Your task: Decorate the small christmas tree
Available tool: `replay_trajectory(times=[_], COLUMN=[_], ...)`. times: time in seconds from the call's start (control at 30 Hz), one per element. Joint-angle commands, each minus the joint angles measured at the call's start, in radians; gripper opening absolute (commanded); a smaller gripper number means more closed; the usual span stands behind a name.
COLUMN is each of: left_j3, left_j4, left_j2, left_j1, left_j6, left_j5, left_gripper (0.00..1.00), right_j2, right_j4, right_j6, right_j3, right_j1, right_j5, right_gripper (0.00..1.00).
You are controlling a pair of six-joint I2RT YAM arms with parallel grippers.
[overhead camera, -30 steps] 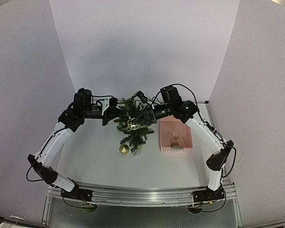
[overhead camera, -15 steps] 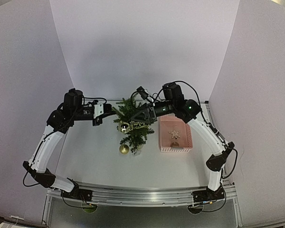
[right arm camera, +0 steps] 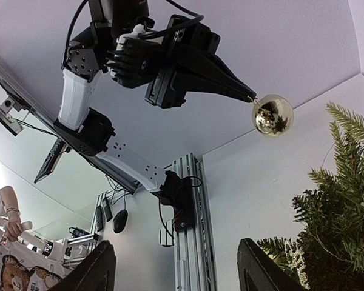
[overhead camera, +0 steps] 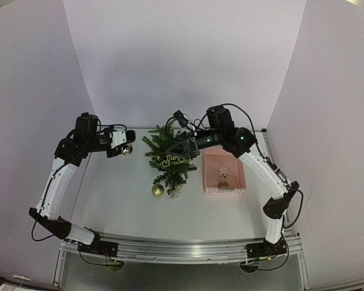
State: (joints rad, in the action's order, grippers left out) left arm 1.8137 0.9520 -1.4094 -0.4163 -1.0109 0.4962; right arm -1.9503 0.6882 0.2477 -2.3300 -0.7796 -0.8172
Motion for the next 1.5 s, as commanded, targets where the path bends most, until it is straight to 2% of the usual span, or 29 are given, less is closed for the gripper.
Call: replay_trajectory(times=[0.0,0.23,0.63,1.47], left_j3=[0.032,0.044,0.184,0.122], left_j4=[-0.006,-0.078,-0.061,-0.060], left_j2=[-0.053,-0.154,-0.296,-0.260], left_j1=[0.029,0.036,0.037,0.036], left_j6=[-0.027,-0.039,0.028,0.046], left_j5=[-0.092,-0.150,-0.162,-0.048], left_gripper=[0.00,0.00,0.00,0.00], right_j2=[0.047,0.060,0.089,0.112], right_j4=[-0.036,-0.038,-0.039,-0.043], right_j6=[-0.015,-0.038,-0.068,-0.085], right_j3=[0.020,0.037,0.064,0.086], right_j1=[-0.001,-0.001,-0.001,-0.001], right_j5=[0.001,0.004,0.020,0.039], right_gripper=[0.66,0.67,0.68,0.69])
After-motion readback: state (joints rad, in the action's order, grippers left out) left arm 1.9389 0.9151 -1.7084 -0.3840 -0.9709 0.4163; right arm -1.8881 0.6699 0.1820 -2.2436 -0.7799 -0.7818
